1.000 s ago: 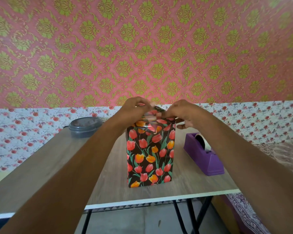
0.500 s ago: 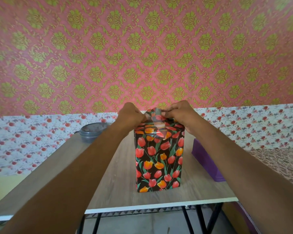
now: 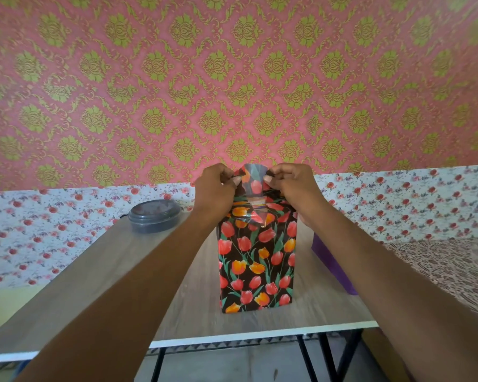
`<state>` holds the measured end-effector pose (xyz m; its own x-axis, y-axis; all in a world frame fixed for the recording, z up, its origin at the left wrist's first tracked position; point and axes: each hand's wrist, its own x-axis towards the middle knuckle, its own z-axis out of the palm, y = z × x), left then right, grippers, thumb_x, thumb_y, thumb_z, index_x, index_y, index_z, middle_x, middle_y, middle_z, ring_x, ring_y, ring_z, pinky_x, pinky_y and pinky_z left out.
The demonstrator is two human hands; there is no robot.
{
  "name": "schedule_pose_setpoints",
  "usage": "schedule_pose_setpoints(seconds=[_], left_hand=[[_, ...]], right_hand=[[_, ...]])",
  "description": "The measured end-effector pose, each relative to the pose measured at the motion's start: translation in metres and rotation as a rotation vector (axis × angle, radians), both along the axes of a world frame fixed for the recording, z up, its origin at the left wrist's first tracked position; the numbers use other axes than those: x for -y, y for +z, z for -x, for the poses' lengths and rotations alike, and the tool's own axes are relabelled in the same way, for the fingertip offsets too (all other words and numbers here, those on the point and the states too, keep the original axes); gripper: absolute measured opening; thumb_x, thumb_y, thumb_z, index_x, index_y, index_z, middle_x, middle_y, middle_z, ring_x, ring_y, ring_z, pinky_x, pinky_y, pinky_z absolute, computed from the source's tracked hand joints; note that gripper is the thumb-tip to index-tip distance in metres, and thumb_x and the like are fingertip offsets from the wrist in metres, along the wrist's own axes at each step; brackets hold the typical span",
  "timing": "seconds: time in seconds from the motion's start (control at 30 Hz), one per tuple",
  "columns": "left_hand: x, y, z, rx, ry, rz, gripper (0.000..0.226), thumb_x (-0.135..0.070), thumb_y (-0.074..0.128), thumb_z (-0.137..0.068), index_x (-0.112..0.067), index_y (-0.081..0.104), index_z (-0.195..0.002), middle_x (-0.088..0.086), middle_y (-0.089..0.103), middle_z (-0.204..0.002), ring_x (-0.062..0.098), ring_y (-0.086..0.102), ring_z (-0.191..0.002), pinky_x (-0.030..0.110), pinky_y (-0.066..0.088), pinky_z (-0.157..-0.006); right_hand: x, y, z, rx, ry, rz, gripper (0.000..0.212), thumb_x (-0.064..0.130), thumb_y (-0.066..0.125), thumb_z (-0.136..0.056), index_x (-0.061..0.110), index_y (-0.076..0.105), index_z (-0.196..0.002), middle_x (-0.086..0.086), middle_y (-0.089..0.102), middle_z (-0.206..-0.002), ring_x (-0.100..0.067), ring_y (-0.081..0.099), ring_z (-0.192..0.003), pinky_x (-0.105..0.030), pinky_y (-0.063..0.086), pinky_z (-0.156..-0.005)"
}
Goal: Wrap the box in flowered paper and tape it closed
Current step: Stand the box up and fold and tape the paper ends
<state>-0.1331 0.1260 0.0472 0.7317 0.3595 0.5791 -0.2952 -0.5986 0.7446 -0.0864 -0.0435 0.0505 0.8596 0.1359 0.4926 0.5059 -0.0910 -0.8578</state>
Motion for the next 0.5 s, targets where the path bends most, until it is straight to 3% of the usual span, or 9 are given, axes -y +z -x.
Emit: schedule_pose_setpoints(seconds=[0.23,0.5], left_hand=[[0.0020,-0.0009,0.0023,0.059,-0.016,-0.041,0.008,-0.013,0.068,-0.094,-0.011,0.066,-0.087,-0.004,0.056,-0.068,0.008,0.052,-0.064,0.024,0.039,-0.058],[-0.0023,0.0023,0.0048,0.006,-0.073,-0.031,0.012,-0.020,0.062,-0.099,-0.015,0.067,-0.089,-0.013,0.062,-0.073,-0.004,0.056,-0.068,0.015,0.039,-0.061]], right_hand=[[0.0002,-0.0012,-0.0042,0.171,-0.104,0.196,0.003,0.009,0.075,-0.090,0.007,0.074,-0.088,-0.001,0.067,-0.075,-0.012,0.062,-0.072,-0.022,0.047,-0.068],[0.0019,-0.0027,-0.0045,0.246,-0.065,0.252,0.009,0.011,0.071,-0.093,0.006,0.064,-0.090,-0.003,0.066,-0.087,-0.019,0.064,-0.087,-0.031,0.047,-0.080]])
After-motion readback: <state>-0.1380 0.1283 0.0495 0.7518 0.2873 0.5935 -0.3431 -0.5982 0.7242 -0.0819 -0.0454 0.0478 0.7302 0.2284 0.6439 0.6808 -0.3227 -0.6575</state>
